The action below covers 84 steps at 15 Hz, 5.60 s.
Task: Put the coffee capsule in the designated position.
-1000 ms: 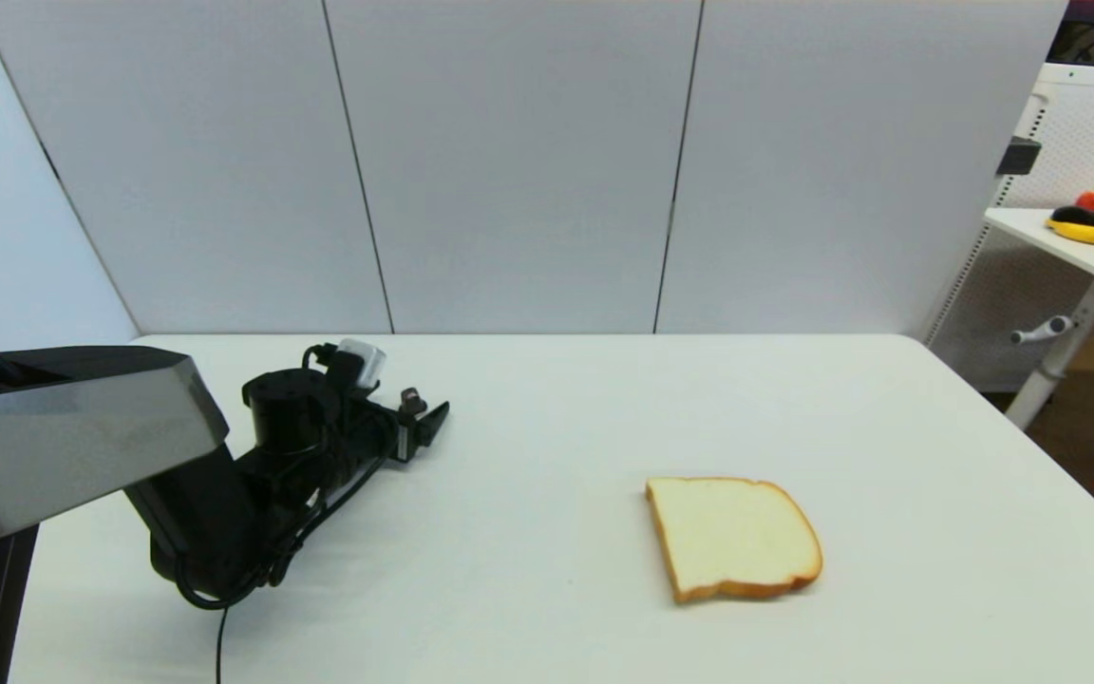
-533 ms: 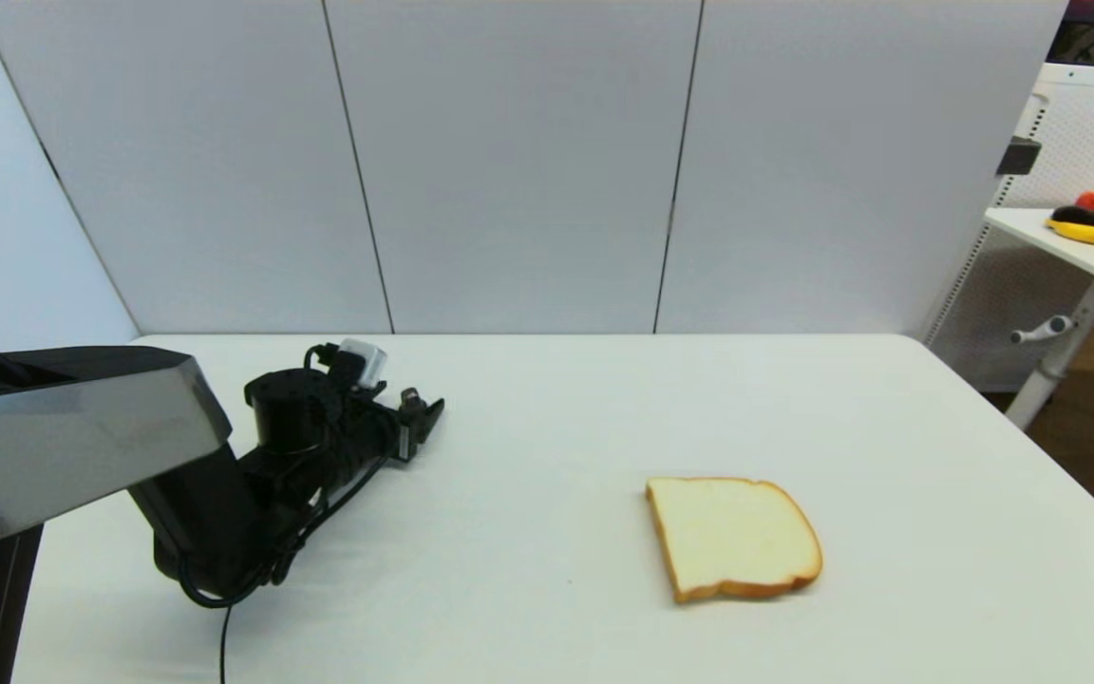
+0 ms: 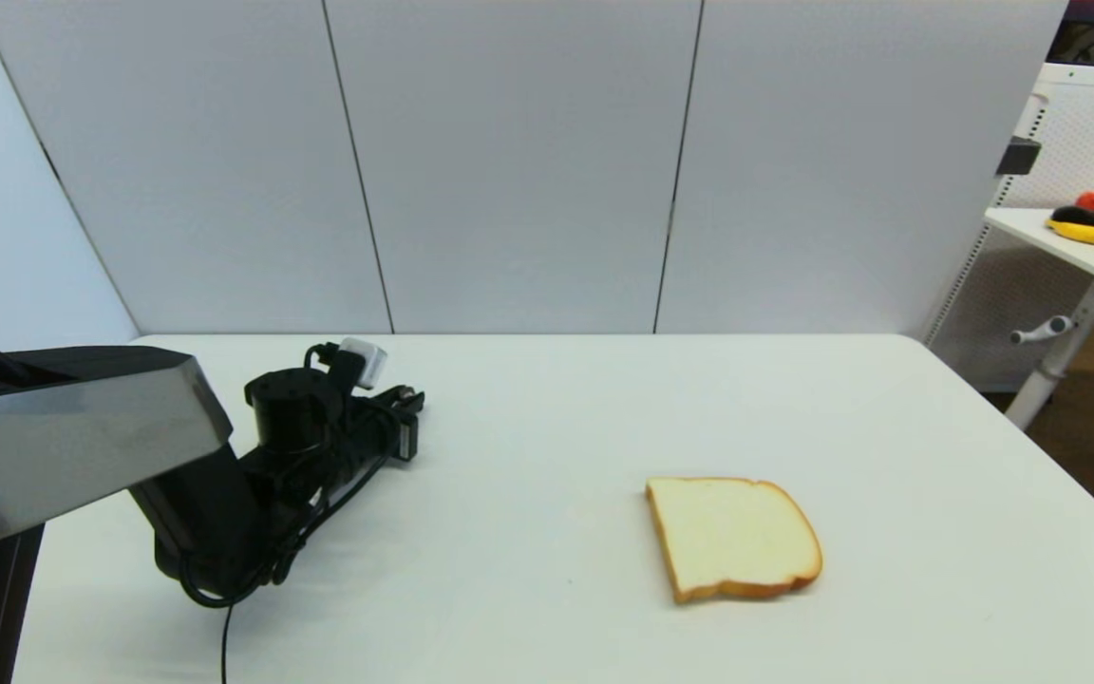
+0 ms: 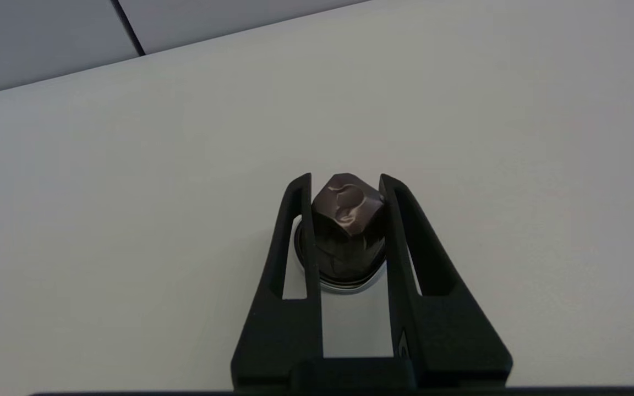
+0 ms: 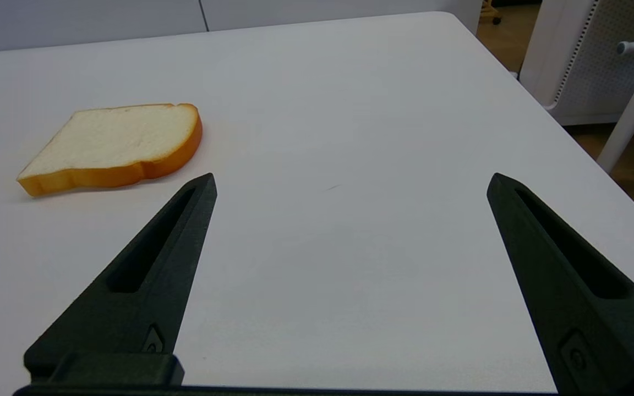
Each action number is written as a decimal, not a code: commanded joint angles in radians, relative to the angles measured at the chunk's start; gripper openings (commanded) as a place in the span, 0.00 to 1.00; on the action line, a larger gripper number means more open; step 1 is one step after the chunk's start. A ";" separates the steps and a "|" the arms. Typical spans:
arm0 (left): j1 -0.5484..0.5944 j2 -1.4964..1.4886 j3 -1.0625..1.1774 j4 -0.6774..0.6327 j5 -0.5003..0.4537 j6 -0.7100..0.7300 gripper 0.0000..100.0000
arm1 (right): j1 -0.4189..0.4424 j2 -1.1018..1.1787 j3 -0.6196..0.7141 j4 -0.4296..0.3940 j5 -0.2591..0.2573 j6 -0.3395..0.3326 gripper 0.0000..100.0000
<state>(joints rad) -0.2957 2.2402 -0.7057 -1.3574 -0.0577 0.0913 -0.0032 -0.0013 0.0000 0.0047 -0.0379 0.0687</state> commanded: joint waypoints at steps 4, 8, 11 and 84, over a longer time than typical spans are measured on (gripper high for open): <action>-0.011 -0.125 -0.023 0.026 -0.007 0.018 0.00 | 0.000 0.001 0.002 0.000 0.000 0.000 1.00; -0.129 -0.166 -0.273 0.230 -0.013 0.013 0.00 | 0.000 0.001 0.002 0.000 0.001 0.000 1.00; -0.246 -0.119 -0.468 0.406 -0.013 0.013 0.00 | 0.000 0.001 0.002 0.000 0.000 0.000 1.00; 0.299 -2.185 0.706 1.144 0.007 -0.108 1.00 | -0.001 0.001 0.002 0.000 0.001 0.000 1.00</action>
<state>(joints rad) -0.0211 0.2404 -0.0572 -0.3332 -0.0519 -0.0081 -0.0032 -0.0013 0.0000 0.0047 -0.0370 0.0687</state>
